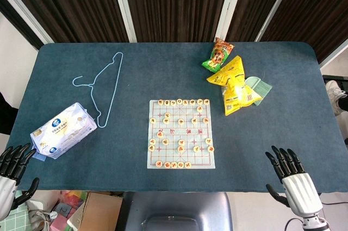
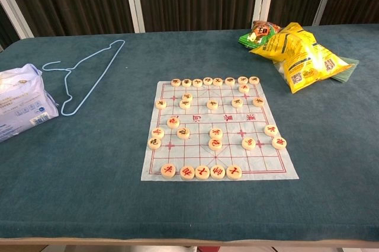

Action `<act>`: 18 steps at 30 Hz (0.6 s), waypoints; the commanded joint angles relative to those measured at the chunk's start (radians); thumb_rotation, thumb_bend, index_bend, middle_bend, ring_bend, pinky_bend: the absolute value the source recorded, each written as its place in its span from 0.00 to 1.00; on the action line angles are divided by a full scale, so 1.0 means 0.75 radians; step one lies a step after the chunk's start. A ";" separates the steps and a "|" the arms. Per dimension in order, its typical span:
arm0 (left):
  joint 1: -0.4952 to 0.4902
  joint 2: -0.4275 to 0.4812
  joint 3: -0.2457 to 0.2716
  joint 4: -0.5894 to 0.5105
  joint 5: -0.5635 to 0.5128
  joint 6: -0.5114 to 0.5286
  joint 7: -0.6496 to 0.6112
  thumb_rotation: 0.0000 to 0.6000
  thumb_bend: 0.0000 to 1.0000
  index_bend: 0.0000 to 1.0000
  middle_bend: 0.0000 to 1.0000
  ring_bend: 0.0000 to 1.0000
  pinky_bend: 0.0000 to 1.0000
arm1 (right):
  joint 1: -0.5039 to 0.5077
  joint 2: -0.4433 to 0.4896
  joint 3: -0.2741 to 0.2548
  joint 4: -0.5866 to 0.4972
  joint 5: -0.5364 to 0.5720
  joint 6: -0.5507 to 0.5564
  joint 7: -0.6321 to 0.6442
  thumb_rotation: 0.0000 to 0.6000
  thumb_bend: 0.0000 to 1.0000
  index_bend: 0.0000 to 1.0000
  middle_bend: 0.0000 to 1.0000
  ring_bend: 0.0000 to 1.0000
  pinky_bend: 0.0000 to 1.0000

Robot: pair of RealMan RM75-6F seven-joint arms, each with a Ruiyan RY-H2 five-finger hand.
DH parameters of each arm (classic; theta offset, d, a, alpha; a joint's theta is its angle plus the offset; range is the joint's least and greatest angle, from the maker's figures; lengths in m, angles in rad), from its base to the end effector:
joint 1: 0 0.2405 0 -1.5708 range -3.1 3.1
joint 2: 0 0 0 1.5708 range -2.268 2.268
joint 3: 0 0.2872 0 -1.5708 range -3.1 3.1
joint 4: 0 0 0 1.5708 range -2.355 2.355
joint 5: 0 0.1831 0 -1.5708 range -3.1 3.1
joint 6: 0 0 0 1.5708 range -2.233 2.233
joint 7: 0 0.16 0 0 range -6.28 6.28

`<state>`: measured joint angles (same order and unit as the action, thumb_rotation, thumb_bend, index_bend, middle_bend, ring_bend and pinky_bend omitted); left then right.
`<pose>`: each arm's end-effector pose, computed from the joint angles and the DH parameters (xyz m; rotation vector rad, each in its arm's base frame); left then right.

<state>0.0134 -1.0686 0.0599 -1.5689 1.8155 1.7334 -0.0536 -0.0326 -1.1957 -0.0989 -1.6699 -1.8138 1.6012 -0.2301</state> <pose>-0.3003 0.1395 0.2148 -1.5351 -0.7428 -1.0725 -0.2884 -0.1280 0.1503 1.6037 -0.7929 0.9343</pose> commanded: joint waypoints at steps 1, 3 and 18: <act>-0.003 0.000 0.000 0.000 -0.003 -0.005 -0.003 1.00 0.43 0.00 0.00 0.00 0.06 | 0.008 0.002 -0.003 0.000 -0.006 -0.015 0.011 1.00 0.39 0.00 0.00 0.00 0.00; -0.008 0.000 -0.002 0.000 -0.008 -0.013 -0.007 1.00 0.43 0.00 0.00 0.00 0.05 | 0.029 0.005 -0.011 0.004 -0.022 -0.044 0.040 1.00 0.39 0.00 0.00 0.00 0.00; -0.028 0.012 0.009 0.001 -0.003 -0.044 -0.043 1.00 0.43 0.00 0.00 0.00 0.06 | 0.508 -0.242 0.248 -0.247 0.213 -0.777 -0.389 1.00 0.39 0.24 0.00 0.00 0.00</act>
<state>-0.0076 -1.0604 0.0665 -1.5686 1.8128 1.6995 -0.0853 0.2566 -1.3014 0.0217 -1.7924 -1.7394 1.1323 -0.4087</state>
